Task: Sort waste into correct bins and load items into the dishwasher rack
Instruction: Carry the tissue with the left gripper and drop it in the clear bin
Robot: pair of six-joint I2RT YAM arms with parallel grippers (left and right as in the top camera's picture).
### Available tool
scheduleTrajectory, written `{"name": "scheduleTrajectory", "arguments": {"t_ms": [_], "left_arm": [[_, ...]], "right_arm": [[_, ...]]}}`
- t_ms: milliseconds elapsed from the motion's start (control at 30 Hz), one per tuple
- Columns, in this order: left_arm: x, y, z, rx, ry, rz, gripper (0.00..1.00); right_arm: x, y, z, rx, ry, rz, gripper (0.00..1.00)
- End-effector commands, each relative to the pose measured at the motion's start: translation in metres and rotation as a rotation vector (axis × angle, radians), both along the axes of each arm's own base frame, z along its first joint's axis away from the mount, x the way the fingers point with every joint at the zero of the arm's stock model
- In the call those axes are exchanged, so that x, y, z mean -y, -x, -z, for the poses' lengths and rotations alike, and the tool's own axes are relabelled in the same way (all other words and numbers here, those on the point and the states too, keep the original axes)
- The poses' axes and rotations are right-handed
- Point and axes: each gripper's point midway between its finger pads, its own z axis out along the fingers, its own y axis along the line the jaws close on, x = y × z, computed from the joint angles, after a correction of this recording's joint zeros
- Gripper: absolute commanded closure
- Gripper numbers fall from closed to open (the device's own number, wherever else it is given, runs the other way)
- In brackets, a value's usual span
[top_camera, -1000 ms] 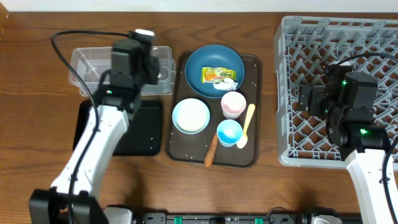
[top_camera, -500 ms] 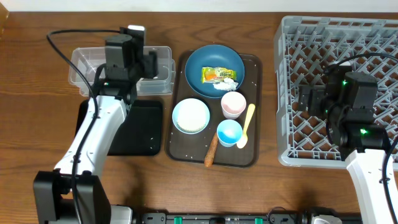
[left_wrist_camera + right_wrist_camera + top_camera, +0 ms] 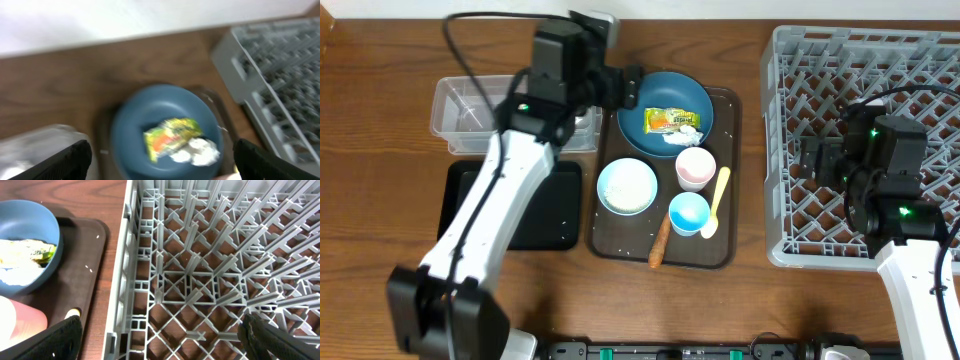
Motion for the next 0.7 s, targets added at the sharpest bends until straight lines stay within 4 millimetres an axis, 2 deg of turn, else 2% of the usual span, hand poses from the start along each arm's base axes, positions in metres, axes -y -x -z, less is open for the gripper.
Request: {"name": "scheduleTrajectory", "arguments": {"t_ms": [0,100,267,467,667], "left_arm": [[0.027,0.001,0.044,-0.155,0.081,0.044,0.07],[0.040,0.001,0.076,-0.226,0.075,0.051,0.07],[0.064,0.005,0.119,-0.291,0.047,0.092,0.07],[0.084,0.009,0.153,-0.328,0.028,0.129,0.08],[0.096,0.015,0.173,-0.357,0.010,0.150,0.13]], "right_arm": [[-0.007,-0.003,-0.008,0.017,-0.009,-0.017,0.01],[-0.007,-0.003,-0.008,0.014,-0.009,-0.017,0.01],[-0.007,-0.002,-0.007,0.010,-0.009,-0.017,0.01],[-0.007,-0.002,-0.006,0.007,-0.009,-0.017,0.01],[-0.007,-0.001,-0.006,0.006,-0.009,-0.017,0.01]]}}
